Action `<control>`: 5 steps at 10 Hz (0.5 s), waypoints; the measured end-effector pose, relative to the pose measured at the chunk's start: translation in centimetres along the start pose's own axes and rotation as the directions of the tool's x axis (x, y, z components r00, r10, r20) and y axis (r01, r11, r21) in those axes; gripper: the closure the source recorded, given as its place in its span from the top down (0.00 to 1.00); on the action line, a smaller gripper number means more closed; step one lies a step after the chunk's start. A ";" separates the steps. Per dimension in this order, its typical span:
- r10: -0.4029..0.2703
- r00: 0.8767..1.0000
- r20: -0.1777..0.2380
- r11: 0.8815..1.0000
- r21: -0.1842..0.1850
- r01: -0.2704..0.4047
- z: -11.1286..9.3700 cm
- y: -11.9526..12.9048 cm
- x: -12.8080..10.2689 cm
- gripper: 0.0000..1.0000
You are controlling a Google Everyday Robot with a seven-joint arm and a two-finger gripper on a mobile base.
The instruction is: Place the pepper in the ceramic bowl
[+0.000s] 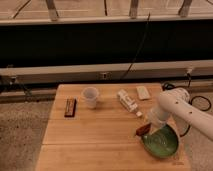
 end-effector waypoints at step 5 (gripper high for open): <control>0.013 1.000 0.008 1.000 0.006 -0.013 0.2 0.0 0.4 0.19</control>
